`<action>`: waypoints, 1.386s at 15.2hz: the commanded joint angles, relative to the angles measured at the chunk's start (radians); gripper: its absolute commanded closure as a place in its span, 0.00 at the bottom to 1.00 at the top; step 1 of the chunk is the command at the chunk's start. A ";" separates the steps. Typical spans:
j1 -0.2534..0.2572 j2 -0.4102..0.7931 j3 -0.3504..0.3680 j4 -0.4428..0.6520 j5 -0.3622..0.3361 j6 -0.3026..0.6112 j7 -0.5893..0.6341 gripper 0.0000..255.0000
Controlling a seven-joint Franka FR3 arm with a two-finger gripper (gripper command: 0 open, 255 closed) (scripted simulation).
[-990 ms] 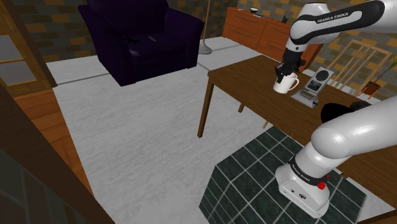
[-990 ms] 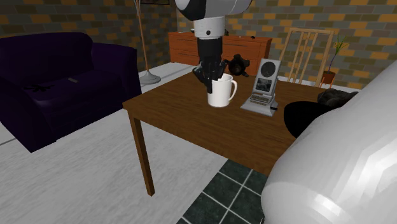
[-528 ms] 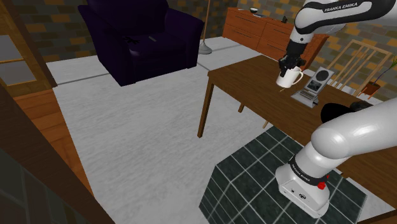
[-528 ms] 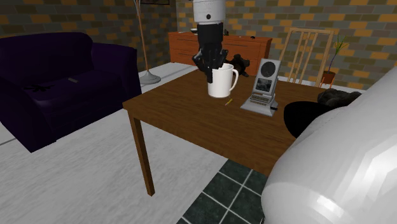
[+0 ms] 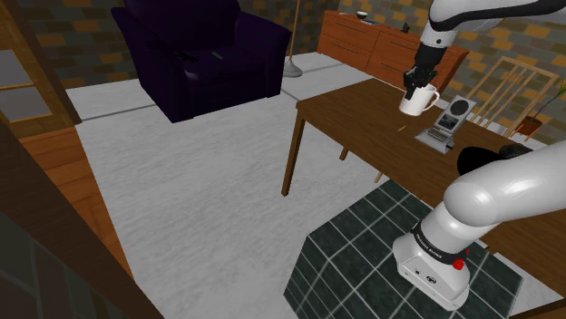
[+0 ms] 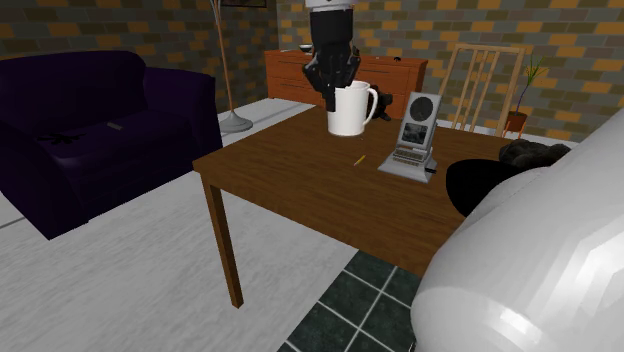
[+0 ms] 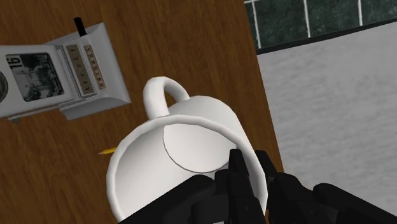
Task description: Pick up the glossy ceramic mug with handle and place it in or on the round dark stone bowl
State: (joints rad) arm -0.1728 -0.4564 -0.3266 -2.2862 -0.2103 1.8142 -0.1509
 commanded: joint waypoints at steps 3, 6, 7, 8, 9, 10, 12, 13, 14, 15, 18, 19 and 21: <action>-0.034 -0.088 -0.022 -0.045 -0.036 -0.037 -0.040 1.00; -0.073 -0.171 -0.048 -0.089 -0.076 -0.066 -0.084 1.00; -0.086 -0.197 -0.058 -0.102 -0.089 -0.076 -0.101 1.00; -0.099 -0.222 -0.068 -0.113 -0.103 -0.087 -0.117 1.00; -0.113 -0.247 -0.078 -0.123 -0.116 -0.098 -0.135 1.00; -0.127 -0.271 -0.088 -0.132 -0.130 -0.110 -0.153 1.00; -0.155 -0.316 -0.111 -0.147 -0.159 -0.133 -0.190 1.00; -0.169 -0.337 -0.122 -0.152 -0.173 -0.144 -0.210 1.00; -0.183 -0.357 -0.135 -0.156 -0.188 -0.156 -0.231 1.00; -0.197 -0.377 -0.147 -0.159 -0.203 -0.167 -0.251 1.00; -0.237 -0.428 -0.188 -0.162 -0.249 -0.201 -0.316 1.00; -0.251 -0.443 -0.202 -0.160 -0.264 -0.211 -0.339 1.00; -0.276 -0.469 -0.231 -0.153 -0.295 -0.231 -0.385 1.00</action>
State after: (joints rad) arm -0.4343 -0.9058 -0.5476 -2.4394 -0.4910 1.5977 -0.5136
